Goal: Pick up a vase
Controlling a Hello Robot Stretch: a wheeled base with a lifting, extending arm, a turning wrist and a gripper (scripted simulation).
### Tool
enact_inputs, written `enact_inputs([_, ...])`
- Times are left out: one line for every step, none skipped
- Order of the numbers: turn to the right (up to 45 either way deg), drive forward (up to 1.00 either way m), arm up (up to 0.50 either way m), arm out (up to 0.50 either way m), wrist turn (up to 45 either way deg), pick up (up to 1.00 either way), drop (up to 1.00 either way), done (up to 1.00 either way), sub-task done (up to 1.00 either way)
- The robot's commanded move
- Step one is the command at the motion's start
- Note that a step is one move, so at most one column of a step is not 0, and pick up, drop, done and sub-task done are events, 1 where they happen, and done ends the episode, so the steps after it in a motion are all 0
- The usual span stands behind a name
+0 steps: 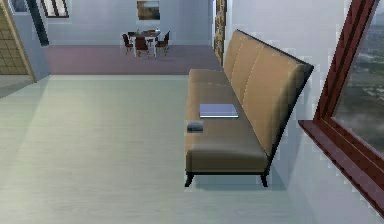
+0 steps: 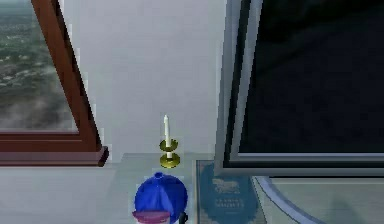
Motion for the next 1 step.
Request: enact_inputs([0.0, 0.00, 0.10, 0.00, 0.0, 0.00, 0.00, 0.00, 0.00])
